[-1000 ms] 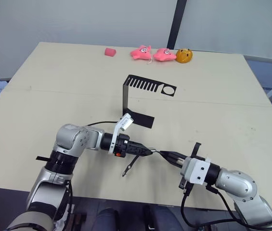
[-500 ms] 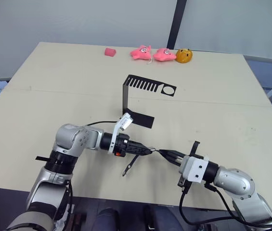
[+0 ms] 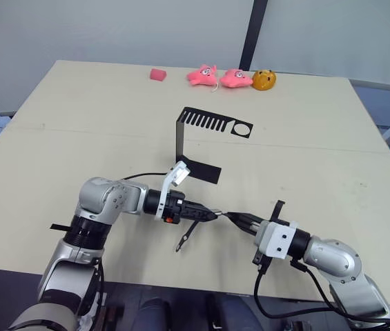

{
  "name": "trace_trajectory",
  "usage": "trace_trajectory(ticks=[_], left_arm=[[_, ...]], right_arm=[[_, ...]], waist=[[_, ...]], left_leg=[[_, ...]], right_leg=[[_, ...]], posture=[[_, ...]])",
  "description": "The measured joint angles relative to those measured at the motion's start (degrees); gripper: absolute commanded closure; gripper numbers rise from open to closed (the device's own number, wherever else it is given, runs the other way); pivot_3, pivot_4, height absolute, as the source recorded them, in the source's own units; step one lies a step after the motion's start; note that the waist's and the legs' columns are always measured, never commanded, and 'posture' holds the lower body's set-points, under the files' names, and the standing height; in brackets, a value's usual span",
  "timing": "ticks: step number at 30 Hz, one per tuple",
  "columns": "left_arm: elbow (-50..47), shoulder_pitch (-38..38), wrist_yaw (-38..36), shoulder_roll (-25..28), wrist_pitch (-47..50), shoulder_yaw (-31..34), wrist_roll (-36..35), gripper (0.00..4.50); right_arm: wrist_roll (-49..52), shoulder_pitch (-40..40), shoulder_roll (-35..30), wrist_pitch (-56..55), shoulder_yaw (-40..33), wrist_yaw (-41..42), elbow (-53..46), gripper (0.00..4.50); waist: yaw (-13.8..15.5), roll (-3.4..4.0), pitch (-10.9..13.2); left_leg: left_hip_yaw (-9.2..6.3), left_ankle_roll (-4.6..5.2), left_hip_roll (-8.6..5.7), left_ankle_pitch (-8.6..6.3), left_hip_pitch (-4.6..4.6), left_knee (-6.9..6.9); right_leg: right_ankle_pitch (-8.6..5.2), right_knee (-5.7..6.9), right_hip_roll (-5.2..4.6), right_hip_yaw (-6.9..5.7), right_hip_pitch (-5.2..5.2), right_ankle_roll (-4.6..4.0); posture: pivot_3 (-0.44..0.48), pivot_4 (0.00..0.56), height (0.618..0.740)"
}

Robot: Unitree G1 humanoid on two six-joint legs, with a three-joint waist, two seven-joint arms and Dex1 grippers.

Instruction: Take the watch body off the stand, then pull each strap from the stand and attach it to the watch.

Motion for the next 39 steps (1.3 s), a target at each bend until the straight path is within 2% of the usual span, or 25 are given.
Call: trace_trajectory(ticks=[39], left_arm=[[-0.02,0.35,0.89,-0.07,-0.83,-0.05,0.1,2.91]], right_arm=[[-1.95,-1.41,1.92,1.78,0.79,-0.03,0.88,4.5]], waist=[[-0.02,0.0,0.0]], left_leg=[[0.0,-0.01,0.0,0.0,0.0,0.0]], right_leg=[[0.0,0.02,0.0,0.0,-0.01,0.0]], posture=[[0.0,0.15,0.74]])
